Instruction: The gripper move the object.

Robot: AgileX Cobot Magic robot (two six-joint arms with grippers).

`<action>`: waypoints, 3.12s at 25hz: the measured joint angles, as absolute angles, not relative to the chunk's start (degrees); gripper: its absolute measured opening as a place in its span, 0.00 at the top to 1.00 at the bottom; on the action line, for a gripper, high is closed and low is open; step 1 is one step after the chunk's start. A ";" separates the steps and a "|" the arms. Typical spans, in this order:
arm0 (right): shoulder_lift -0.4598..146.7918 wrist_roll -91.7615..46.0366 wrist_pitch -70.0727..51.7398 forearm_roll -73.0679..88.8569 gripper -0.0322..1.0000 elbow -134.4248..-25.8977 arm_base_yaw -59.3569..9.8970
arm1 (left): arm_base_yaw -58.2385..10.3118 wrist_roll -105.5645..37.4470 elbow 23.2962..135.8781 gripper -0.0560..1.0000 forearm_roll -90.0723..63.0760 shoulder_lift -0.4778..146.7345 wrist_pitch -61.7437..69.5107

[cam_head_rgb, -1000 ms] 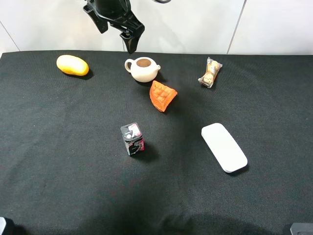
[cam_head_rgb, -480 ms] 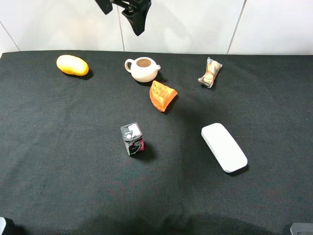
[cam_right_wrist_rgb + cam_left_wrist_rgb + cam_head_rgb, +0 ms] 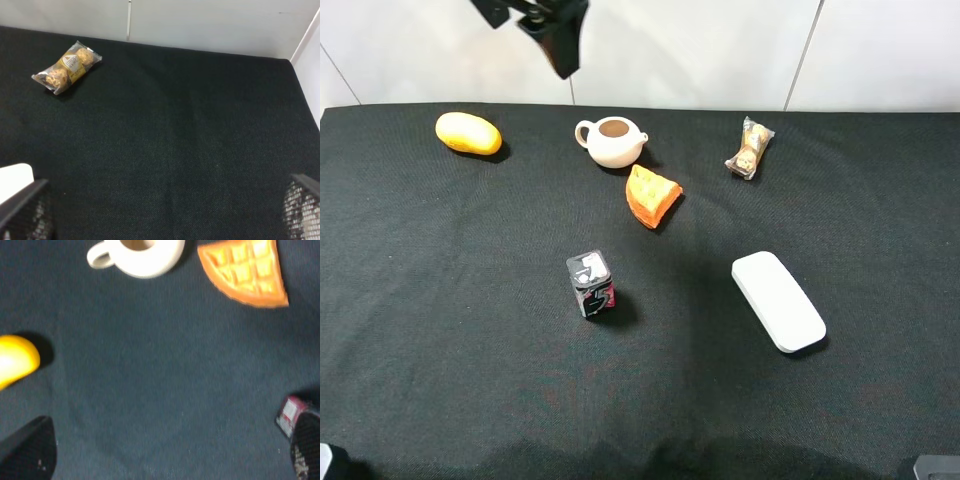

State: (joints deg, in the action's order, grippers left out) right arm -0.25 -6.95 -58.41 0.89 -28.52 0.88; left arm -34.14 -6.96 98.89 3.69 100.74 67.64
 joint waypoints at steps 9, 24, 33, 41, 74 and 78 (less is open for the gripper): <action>-0.25 -6.95 -58.41 0.89 0.30 -28.52 0.88 | -34.32 -7.22 85.87 0.01 3.70 86.24 67.64; -0.25 -6.95 -58.41 0.89 0.30 -28.52 0.88 | -34.32 -11.80 65.45 0.01 -2.78 55.20 67.81; -0.25 -6.95 -58.41 0.89 0.30 -28.52 0.88 | -33.79 -11.96 56.45 0.01 -6.48 37.24 67.75; -0.25 -6.95 -58.41 0.89 0.30 -28.52 0.88 | -21.81 -12.52 46.25 0.01 -6.53 23.65 66.87; -0.25 -6.95 -58.41 0.89 0.30 -28.52 0.88 | -3.88 -15.12 28.41 0.01 -6.53 -0.47 61.15; -0.25 -6.95 -58.41 0.89 0.30 -28.52 0.88 | -3.88 -15.17 28.41 0.01 -6.53 -0.47 61.15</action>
State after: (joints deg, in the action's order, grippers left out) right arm -0.25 -6.95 -58.41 0.89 -28.52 0.88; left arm -3.88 -15.17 28.41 -6.53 -0.47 61.15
